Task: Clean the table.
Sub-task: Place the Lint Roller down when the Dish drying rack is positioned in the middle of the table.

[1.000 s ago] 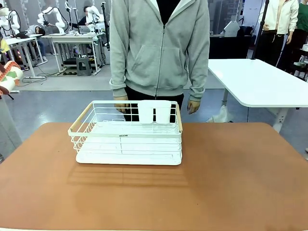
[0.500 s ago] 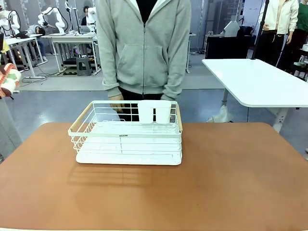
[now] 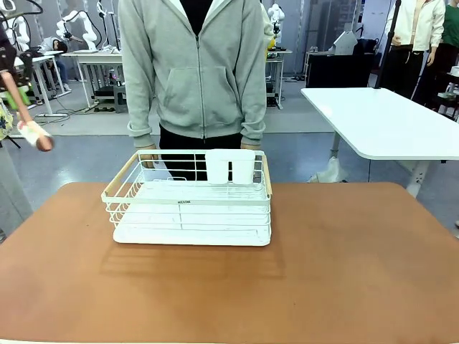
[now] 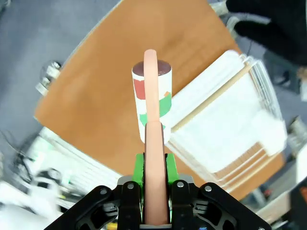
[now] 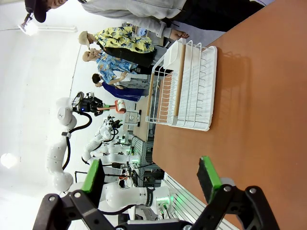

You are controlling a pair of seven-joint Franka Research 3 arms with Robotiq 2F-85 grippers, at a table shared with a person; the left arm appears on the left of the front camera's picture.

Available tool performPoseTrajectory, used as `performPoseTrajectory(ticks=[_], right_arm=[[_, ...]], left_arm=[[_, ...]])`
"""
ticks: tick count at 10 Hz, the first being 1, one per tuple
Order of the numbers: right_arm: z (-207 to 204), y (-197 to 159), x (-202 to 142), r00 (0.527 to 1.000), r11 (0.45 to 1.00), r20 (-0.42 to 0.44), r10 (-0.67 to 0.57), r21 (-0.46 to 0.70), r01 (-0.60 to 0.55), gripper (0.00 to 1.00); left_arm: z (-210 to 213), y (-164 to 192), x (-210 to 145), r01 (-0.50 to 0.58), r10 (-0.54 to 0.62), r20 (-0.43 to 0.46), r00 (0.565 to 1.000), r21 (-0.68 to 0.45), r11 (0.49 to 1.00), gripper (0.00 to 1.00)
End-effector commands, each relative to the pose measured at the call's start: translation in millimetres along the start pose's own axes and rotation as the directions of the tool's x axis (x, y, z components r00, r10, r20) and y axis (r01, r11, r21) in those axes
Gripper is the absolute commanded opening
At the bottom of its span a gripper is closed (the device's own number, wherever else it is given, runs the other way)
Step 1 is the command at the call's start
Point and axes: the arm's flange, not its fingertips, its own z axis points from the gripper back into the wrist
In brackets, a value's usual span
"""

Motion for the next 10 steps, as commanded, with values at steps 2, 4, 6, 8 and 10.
performPoseTrajectory(ticks=[2, 4, 6, 8, 10], right_arm=[[-1, 3, 0, 1.0, 1.0, 0.01, 0.006, 0.014, -0.006, 1.0], [-1, 3, 0, 1.0, 1.0, 0.01, 0.006, 0.014, -0.006, 1.0], [-1, 3, 0, 1.0, 1.0, 0.01, 0.006, 0.014, -0.006, 1.0], [-1, 3, 0, 1.0, 1.0, 0.01, 0.006, 0.014, -0.006, 1.0], [-1, 3, 0, 1.0, 1.0, 0.01, 0.006, 0.014, -0.006, 1.0]], left_arm=[[-48, 4, 8, -0.245, 0.271, 0.089, 0.958, -0.229, 0.942, 0.21], [-74, 15, 16, -0.228, 0.264, 0.116, 0.958, -0.253, 0.94, 0.21], [-100, 26, 26, -0.236, 0.27, 0.094, 0.958, -0.275, 0.932, 0.21], [-129, 34, 40, -0.24, 0.268, 0.074, 0.961, -0.263, 0.935, 0.21], [-153, 36, 50, -0.246, 0.265, 0.041, 0.963, -0.259, 0.934, 0.21]])
